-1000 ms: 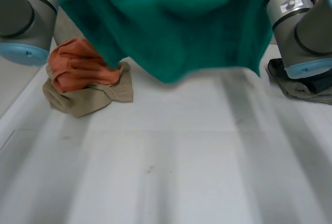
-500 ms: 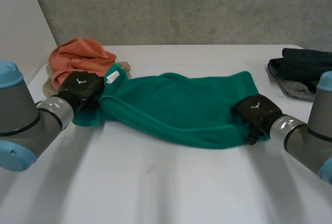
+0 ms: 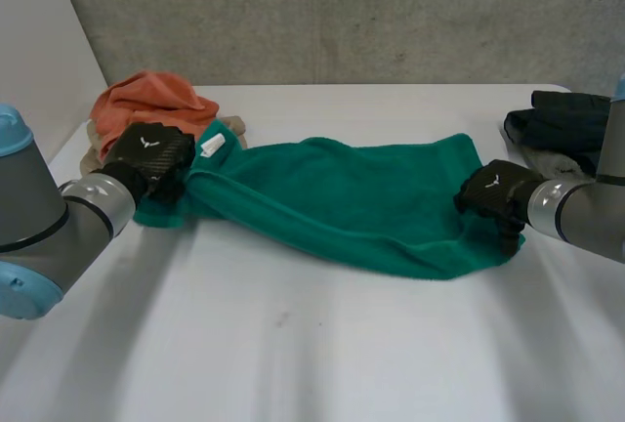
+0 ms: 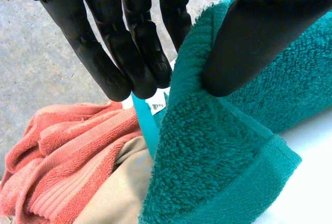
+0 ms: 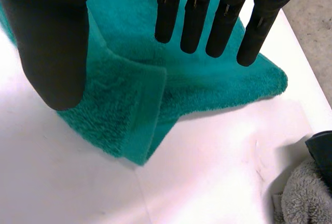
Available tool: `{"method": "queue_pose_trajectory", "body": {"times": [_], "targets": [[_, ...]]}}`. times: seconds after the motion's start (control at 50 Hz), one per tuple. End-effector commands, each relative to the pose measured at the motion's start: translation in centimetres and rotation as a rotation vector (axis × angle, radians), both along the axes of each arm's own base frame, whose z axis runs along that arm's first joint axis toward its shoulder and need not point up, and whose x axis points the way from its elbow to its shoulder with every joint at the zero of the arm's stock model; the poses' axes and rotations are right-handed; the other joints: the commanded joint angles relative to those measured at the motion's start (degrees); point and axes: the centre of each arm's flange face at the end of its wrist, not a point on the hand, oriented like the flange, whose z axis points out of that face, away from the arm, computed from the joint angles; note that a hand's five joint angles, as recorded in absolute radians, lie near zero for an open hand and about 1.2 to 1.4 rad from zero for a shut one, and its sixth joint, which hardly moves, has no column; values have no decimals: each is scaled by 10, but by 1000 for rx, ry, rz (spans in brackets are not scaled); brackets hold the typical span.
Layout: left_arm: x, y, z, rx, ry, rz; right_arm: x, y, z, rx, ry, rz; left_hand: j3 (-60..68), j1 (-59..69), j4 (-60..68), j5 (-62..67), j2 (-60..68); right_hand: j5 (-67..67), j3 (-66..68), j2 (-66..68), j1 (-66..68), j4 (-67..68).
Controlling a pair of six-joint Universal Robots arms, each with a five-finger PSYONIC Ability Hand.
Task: Fold the laundry.
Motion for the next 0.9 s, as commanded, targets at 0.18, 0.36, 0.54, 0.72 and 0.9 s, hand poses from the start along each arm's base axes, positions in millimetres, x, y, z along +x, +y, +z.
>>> {"method": "queue_pose_trajectory", "body": {"times": [0.18,0.36,0.54,0.72,0.9], "targets": [[0,5,0,21,-9,1,-7,-13,-30,21,-16,-31,118,135,115,140,114,82,88,87,87,85],[3,15,3,40,-36,9,-16,-4,-16,40,-86,-109,118,135,115,140,114,514,521,520,519,517],[18,57,16,192,-142,45,-50,32,28,22,-69,-170,118,135,115,140,114,514,521,520,519,517],[39,100,5,464,-275,-65,-90,82,30,321,179,-83,118,135,115,140,114,514,521,520,519,517],[29,75,7,376,-398,-153,-83,49,36,178,103,-143,118,135,115,140,114,514,521,520,519,517]]}}
